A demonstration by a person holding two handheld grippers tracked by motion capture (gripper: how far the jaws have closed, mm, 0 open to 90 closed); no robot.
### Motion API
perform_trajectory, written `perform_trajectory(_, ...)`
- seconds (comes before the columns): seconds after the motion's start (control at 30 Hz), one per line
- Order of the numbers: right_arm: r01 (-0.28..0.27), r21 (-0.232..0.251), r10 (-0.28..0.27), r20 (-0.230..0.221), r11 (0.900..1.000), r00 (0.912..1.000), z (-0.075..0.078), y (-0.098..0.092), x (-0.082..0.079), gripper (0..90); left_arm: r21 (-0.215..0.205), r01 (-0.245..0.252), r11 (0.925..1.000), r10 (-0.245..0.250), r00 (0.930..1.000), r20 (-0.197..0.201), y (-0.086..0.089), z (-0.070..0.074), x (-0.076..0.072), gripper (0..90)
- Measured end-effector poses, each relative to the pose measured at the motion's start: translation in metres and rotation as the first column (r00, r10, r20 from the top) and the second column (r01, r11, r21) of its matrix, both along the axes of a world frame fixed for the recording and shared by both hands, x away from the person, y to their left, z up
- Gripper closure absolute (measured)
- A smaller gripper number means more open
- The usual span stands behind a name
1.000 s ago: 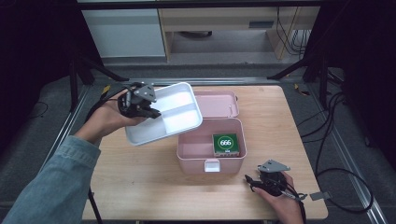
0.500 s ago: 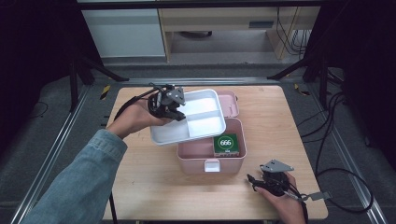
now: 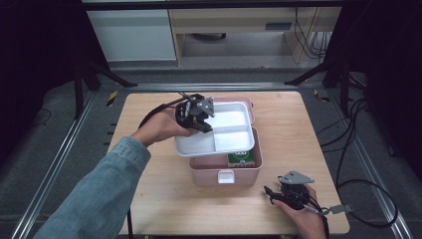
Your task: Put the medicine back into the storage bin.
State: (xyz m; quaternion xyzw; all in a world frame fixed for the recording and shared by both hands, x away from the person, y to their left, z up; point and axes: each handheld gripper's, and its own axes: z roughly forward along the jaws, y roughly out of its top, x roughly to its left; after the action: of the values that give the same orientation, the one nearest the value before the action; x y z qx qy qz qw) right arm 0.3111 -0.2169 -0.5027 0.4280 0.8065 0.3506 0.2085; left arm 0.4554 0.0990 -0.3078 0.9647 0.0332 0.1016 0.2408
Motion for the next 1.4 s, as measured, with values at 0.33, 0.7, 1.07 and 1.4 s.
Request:
perform_trajectory(0.33,0.009,0.004,-0.009,0.0,1.0,1.0,0.001,-0.003,-0.002,35.2,0.027,0.052,0.9983,-0.051,0.9982,-0.032,-0.021,-0.021,0.001,89.5)
perform_trajectory(0.7,0.013,0.004,-0.013,0.0,1.0,0.9999,0.001,-0.004,-0.002,35.2,0.032,0.073,0.9968,-0.071,0.9953,-0.067,-0.032,-0.04,0.0,89.5)
perform_trajectory(1.07,0.011,0.004,-0.011,-0.002,1.0,0.9999,0.001,-0.004,-0.002,35.0,0.034,0.081,0.9961,-0.078,0.9931,-0.088,-0.033,-0.049,-0.002,89.4)
perform_trajectory(1.4,0.016,0.007,-0.016,-0.004,1.0,0.9999,0.001,-0.003,-0.002,31.0,0.035,0.055,0.9979,-0.051,0.9945,-0.092,-0.033,-0.059,0.0,84.5)
